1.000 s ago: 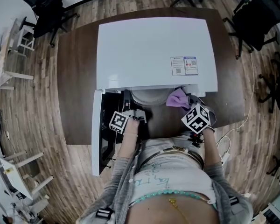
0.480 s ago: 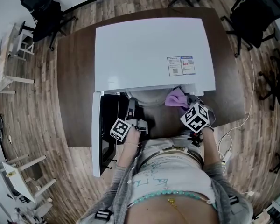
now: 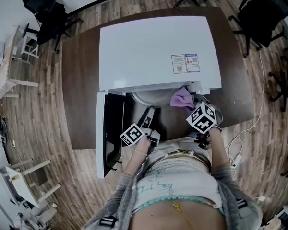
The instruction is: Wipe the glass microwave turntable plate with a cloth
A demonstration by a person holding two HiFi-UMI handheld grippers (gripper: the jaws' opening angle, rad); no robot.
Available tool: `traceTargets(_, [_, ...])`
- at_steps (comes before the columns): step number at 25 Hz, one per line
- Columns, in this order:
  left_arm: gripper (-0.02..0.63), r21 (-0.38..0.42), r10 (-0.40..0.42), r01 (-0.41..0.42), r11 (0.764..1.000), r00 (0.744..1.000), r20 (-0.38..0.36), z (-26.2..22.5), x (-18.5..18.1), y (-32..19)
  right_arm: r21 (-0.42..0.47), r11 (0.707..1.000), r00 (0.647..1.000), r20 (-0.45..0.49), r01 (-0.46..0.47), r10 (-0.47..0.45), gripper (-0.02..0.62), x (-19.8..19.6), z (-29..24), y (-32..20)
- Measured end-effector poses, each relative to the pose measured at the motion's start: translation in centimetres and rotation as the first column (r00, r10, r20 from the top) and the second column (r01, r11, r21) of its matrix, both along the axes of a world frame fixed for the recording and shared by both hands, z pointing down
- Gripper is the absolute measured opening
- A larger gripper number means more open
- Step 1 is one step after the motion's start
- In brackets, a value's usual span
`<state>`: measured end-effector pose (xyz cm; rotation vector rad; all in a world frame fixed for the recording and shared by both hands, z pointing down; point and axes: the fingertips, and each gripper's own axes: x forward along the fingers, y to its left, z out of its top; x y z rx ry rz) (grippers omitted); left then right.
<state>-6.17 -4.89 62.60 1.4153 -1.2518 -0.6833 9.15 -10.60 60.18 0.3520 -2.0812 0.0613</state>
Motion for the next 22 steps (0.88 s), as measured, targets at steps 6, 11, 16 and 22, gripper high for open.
traceTargets(6, [0.071, 0.001, 0.000, 0.000, 1.000, 1.000, -0.004, 0.4, 0.7, -1.0, 0.017, 1.000, 1.000, -0.023, 0.019, -0.018, 0.115, -0.2, 0.1, 0.4])
traceTargets(11, [0.054, 0.024, -0.054, 0.059, 0.998, 0.986, -0.156, 0.0, 1.3, -1.7, 0.022, 1.000, 1.000, -0.006, 0.006, -0.006, 0.115, -0.2, -0.2, 0.5])
traceTargets(16, [0.048, -0.015, -0.049, 0.047, 0.999, 0.991, -0.123, 0.6, 1.1, -1.5, 0.028, 1.000, 1.000, -0.010, -0.007, 0.007, 0.115, 0.2, -0.2, 0.5])
traceTargets(22, [0.049, 0.019, -0.039, 0.041, 0.999, 0.992, -0.116, -0.3, 0.7, -2.9, 0.034, 0.999, 1.000, -0.013, -0.024, 0.024, 0.115, 0.5, -0.4, 0.2])
